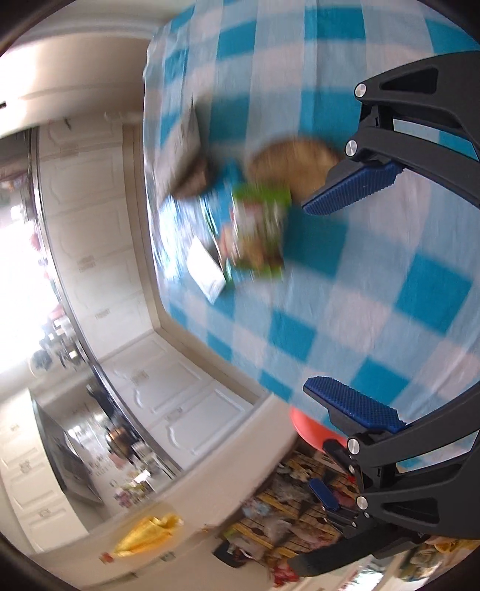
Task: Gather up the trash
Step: 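Move both open tools back over the table, then grasp the silver foil tray with the left tool while the right tool grasps the white mailer bag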
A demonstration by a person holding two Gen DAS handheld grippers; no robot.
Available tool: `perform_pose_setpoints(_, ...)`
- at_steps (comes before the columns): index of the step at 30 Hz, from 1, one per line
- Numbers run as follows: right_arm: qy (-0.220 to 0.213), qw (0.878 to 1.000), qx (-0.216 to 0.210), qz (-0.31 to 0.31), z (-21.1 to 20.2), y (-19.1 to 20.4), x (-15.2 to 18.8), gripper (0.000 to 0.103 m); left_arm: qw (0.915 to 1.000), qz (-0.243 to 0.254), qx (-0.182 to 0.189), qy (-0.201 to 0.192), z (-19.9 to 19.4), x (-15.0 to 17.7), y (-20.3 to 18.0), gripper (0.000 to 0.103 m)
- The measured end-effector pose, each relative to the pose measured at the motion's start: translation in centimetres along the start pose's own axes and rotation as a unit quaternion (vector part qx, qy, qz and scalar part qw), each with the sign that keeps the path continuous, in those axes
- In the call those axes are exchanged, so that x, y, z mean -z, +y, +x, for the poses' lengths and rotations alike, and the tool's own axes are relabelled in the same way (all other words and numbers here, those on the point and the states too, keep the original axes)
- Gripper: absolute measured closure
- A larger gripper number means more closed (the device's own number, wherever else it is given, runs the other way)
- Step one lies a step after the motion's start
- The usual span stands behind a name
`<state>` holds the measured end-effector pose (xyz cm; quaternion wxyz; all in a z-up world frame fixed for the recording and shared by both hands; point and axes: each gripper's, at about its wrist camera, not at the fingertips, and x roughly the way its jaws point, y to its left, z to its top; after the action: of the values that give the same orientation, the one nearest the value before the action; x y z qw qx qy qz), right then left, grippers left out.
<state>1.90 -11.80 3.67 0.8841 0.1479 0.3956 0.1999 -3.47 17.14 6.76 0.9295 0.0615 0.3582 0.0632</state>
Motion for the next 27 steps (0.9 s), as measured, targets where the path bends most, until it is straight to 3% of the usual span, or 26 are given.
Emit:
perform_pose_setpoints(10,-0.015,0.997,0.037,0.059,-1.3,-10.3,-5.3,0.014,0.9934,0.010,0.114,0.003,2.9,-5.6,-5.8,0.008)
perform_pose_setpoints(19,0.006,0.999,0.044,0.027,3.5,-14.1,-11.0,0.014,0.9709,0.027,0.235,0.037,10.2,-10.8,-10.6,0.008)
perform_pose_setpoints(23,0.025,0.999,0.045,0.005,6.5,-14.9,-12.9,0.013,0.9656,0.037,0.253,0.045,13.6,-12.3,-11.7,0.008)
perform_pose_setpoints(27,0.037,0.998,0.045,0.011,9.1,-16.3,-14.4,0.013,0.9656,0.041,0.250,0.060,16.7,-13.2,-12.8,0.009)
